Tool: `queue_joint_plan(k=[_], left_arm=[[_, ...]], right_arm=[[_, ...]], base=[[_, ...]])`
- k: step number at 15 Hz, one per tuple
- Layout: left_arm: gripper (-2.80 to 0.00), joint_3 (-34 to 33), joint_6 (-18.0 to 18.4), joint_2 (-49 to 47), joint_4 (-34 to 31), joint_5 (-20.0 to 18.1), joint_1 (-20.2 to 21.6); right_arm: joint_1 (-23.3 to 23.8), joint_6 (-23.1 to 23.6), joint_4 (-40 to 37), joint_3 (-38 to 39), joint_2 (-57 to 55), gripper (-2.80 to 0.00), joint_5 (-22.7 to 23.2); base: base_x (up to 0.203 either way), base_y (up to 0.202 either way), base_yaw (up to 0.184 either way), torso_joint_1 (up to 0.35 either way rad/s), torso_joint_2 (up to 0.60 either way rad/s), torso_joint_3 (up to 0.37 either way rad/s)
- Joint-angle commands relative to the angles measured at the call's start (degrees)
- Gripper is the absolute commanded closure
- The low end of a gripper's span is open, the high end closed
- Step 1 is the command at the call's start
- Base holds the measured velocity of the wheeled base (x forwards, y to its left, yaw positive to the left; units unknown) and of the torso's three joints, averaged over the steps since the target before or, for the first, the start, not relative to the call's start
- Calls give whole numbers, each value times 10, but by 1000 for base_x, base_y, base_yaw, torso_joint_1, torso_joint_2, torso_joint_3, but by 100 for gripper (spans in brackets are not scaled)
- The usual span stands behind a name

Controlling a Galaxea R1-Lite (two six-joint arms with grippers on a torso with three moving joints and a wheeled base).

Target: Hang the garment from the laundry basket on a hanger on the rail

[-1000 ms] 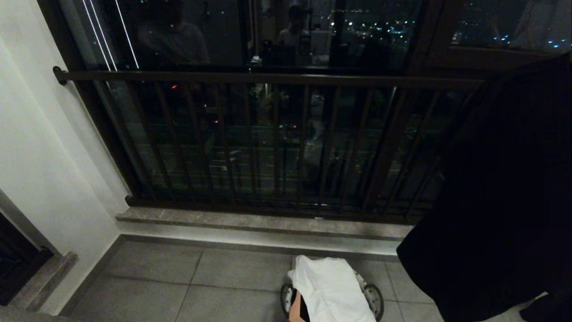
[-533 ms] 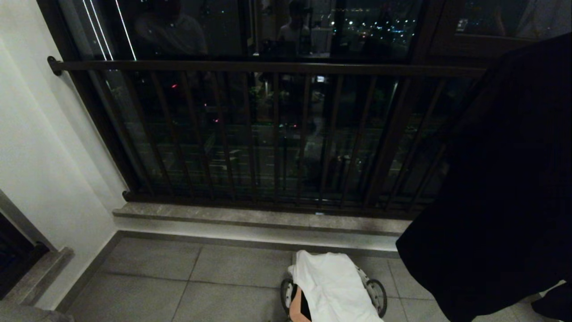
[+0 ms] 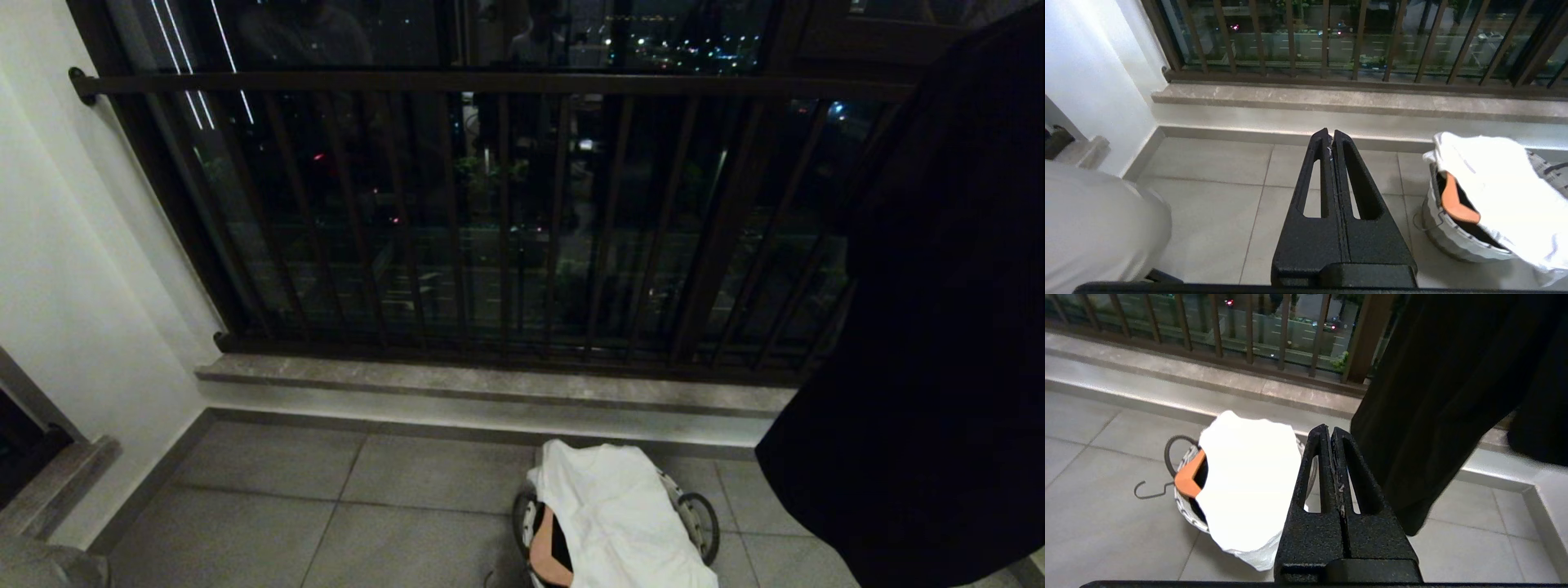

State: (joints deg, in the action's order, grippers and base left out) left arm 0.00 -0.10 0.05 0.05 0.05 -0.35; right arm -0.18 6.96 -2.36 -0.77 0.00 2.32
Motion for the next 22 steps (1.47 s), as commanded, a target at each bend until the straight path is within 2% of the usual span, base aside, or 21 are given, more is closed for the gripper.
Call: queue_joint_plan(k=[1,13,22], left_arm=[[0,0,-1,0,0,0,0],[0,0,-1,0,0,0,0],[0,0,-1,0,0,0,0]], right_arm=[[0,1,0,0,-1,0,1],[-1,1,0,0,-1,0,1],[0,1,0,0,-2,0,1]], base=[[0,0,0,-193,530,334],[0,0,0,-153,491,336],[0,0,0,-40,442,397]])
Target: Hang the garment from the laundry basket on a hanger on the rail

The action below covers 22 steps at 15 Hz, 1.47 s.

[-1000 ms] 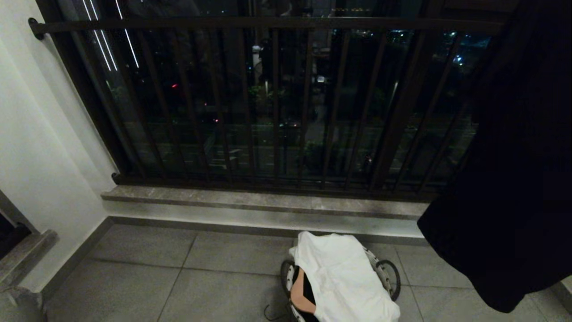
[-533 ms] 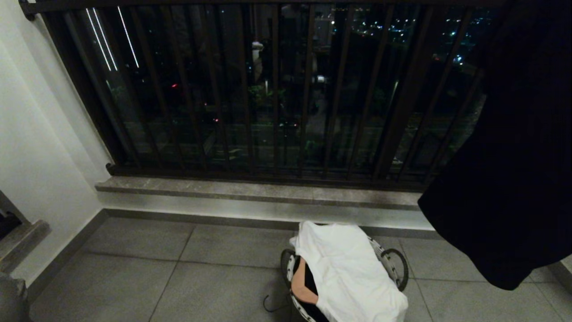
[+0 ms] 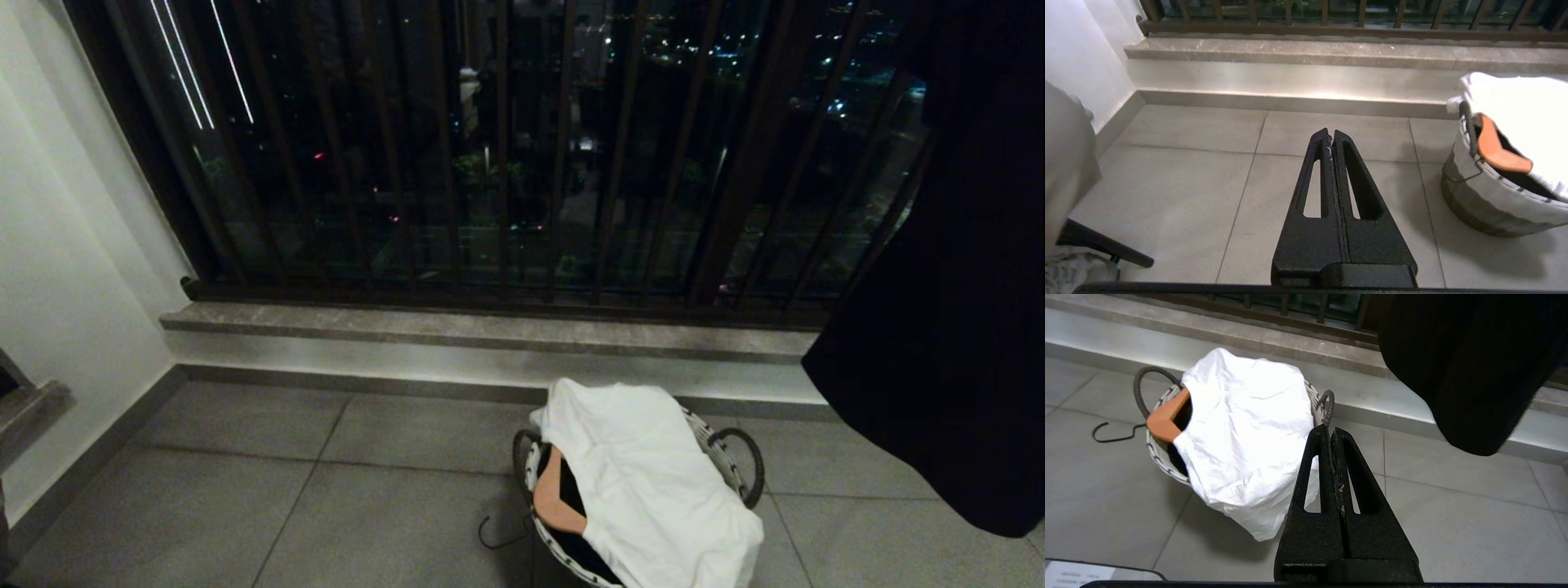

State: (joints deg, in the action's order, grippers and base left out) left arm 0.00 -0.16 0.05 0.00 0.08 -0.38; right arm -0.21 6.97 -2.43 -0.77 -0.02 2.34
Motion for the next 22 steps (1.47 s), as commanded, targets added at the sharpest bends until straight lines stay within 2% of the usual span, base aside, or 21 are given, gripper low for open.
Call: queue_joint_plan(k=[1,8,22], left_arm=[[0,0,0,0,1,0,-1],[0,0,0,0,1,0,0],[0,0,0,0,0,0,0]], right_arm=[[0,1,1,0,-1,0,0],[-1,1,0,0,-1,0,0],[0,10,1,0,-1,0,1]], base=[[0,0,0,7,235,250],[0,0,0,4,43,40],[0,0,0,3,3,-185]])
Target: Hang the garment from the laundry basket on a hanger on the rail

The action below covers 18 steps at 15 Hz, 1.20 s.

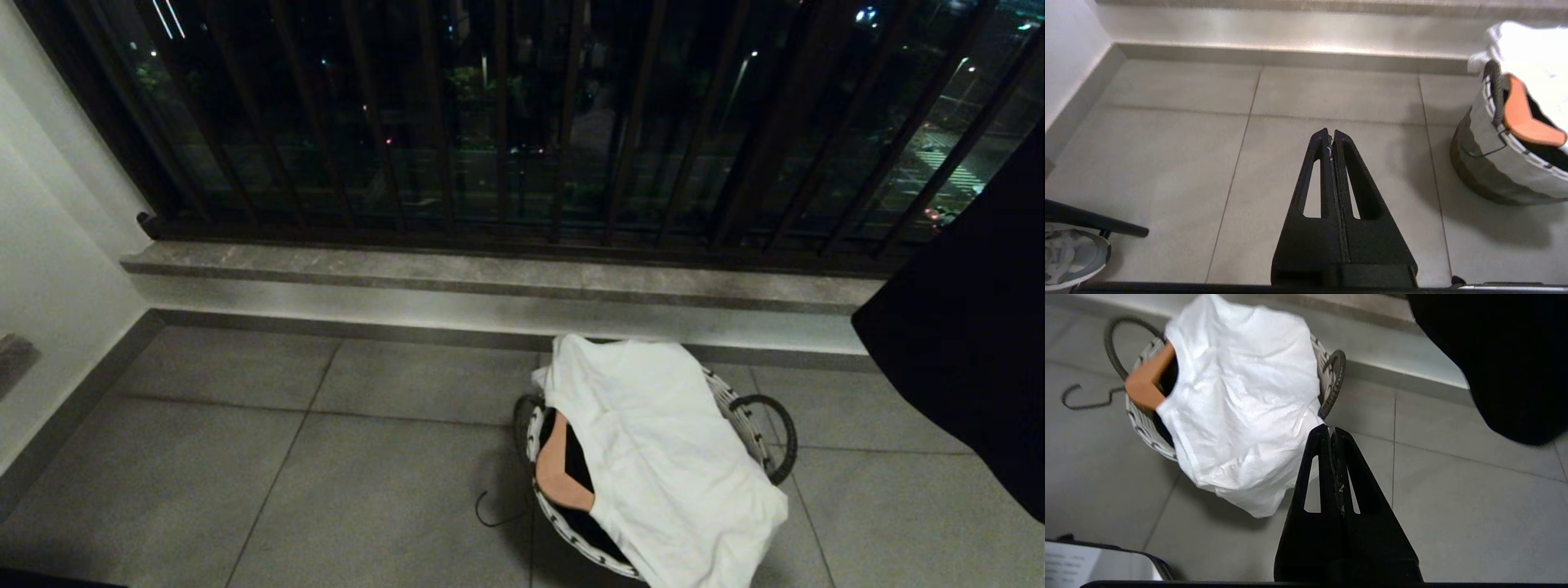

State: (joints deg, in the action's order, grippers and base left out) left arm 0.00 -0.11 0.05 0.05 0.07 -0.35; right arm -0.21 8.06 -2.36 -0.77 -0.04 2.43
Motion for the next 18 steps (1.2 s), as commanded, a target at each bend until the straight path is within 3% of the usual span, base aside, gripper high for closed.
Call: queue_joint_plan(k=[1,18], left_arm=[[0,0,-1,0,0,0,0],[0,0,-2,0,0,0,0]], right_arm=[[0,5,0,0,-1,0,1],[0,-6,-7,-3,-1,0,2]], base=[[0,0,0,0,3,-207],[0,0,0,4,4,-197]])
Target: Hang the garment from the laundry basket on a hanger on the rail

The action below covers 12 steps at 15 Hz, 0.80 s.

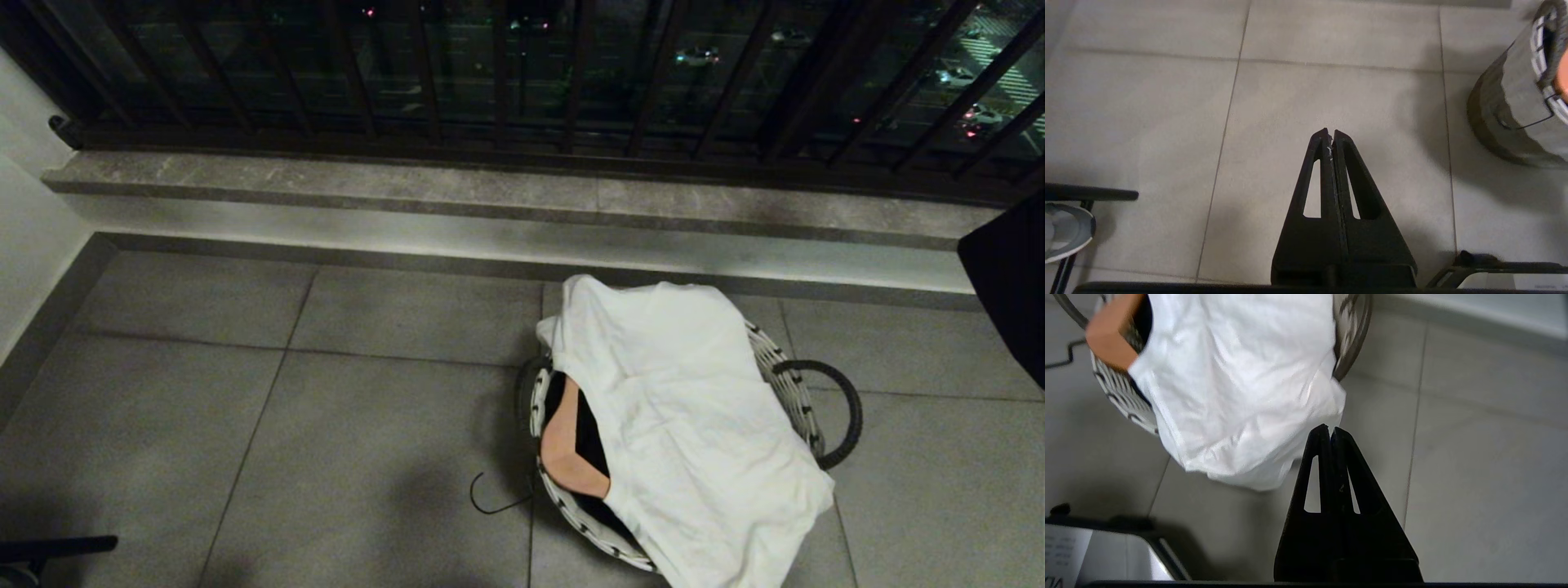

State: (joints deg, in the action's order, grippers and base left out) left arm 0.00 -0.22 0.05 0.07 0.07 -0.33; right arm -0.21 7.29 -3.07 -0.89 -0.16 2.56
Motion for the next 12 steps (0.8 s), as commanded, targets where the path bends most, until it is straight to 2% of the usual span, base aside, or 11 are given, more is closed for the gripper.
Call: queue_joint_plan(k=[1,3,6,9,11,12], left_arm=[[0,0,0,0,0,0,0],[0,0,0,0,0,0,0],[0,0,0,0,0,0,0],[0,0,0,0,0,0,-1],[0,0,0,0,0,0,0],[0,0,0,0,0,0,0]], right_arm=[[-1,-3,-6,-3,-1,0,0],[-1,-5,-10,-17,-12,0,2],[-1,-12,-41,-140,-125,0,37],[-9,6,-77,-277,-382,0,126],[-48,20,-93,-359,-562,0,160],[-83,24,-97,-397,-644,0,164]], base=[[0,0,0,1,2,-202],[0,0,0,2,2,-196],[0,0,0,6,1,-165],[0,0,0,0,2,-26],[0,0,0,0,0,0],[0,0,0,0,0,0]])
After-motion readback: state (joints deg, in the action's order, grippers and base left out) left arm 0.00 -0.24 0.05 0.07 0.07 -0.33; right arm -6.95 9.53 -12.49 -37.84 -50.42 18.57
